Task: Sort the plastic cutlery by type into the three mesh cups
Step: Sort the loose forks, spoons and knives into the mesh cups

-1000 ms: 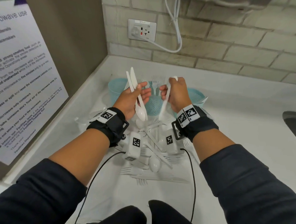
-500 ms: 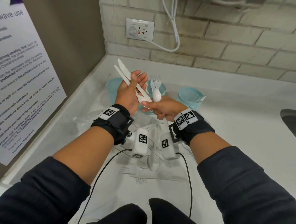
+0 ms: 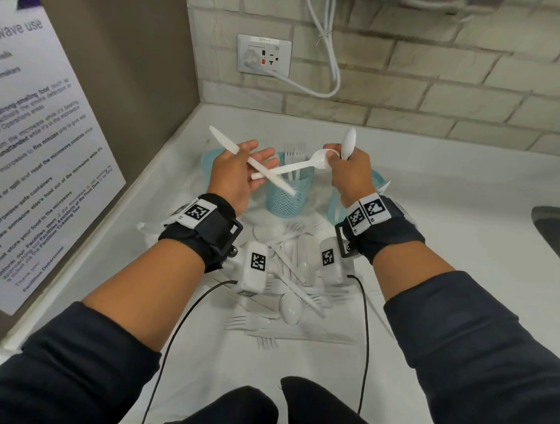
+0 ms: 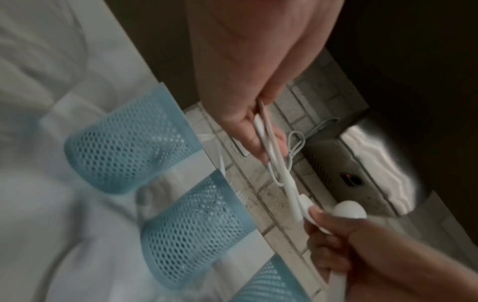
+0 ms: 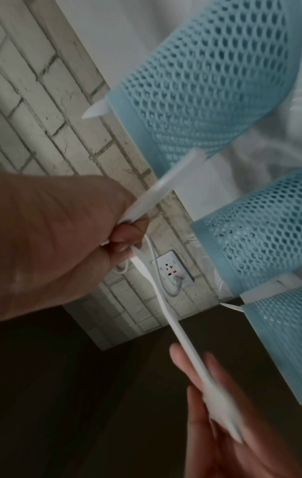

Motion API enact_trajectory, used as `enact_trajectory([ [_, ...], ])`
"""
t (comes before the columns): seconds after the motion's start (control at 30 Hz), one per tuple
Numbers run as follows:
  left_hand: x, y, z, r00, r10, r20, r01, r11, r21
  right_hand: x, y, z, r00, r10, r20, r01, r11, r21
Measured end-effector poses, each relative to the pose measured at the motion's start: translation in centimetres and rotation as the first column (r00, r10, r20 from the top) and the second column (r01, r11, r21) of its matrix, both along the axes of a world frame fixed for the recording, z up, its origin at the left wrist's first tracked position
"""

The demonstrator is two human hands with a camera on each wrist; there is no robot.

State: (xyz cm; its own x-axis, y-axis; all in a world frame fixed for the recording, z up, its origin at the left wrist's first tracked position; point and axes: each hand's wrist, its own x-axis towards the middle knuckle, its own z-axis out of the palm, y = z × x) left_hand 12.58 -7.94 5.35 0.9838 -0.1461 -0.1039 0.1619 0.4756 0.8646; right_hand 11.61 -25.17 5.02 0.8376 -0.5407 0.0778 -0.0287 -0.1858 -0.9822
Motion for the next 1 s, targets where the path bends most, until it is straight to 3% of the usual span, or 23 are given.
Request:
enact_trajectory([
  [0.17, -0.2, -0.5, -0.3, 0.984, -0.177, -0.007, 0.169, 0.927, 0.335, 0.2, -0.2, 0.2, 0.997, 0.054, 0.058, -0.054, 0.999, -0.003],
  [0.37, -1.7, -1.7, -0.4, 0.927, -0.374, 0.009, 0.325, 0.816, 0.478, -0.1, 0.8, -0.3, 0.989, 0.123, 0.078, -0.121, 0.992, -0.032],
  [0.47, -2.0, -2.3, -0.8, 0.952, -0.307, 0.006, 0.271, 0.849, 0.454, -0.4, 1.5, -0.1, 0.972, 0.229, -0.052, -0.230, 0.973, -0.029],
  [0.53, -2.1, -2.6, -1.1, 0.961, -0.277, -0.005, 0.252, 0.863, 0.439, -0.5, 1.9, 0.1, 0.952, 0.285, -0.114, -0.278, 0.958, 0.073],
  [0.63, -2.2, -2.7, -1.5, 0.969, -0.246, -0.013, 0.229, 0.883, 0.410, -0.4, 1.9, 0.0, 0.959, 0.270, -0.088, -0.243, 0.941, 0.234],
  [0.77, -2.1, -2.7, -2.0, 0.972, -0.231, -0.030, 0.225, 0.901, 0.371, -0.3, 1.9, -0.5, 0.959, 0.265, -0.103, -0.222, 0.923, 0.313],
  [1.0, -2.4, -3.0, -2.3, 0.958, -0.280, -0.056, 0.284, 0.915, 0.288, -0.3, 2.3, -0.9, 0.954, 0.293, 0.063, -0.283, 0.813, 0.509],
])
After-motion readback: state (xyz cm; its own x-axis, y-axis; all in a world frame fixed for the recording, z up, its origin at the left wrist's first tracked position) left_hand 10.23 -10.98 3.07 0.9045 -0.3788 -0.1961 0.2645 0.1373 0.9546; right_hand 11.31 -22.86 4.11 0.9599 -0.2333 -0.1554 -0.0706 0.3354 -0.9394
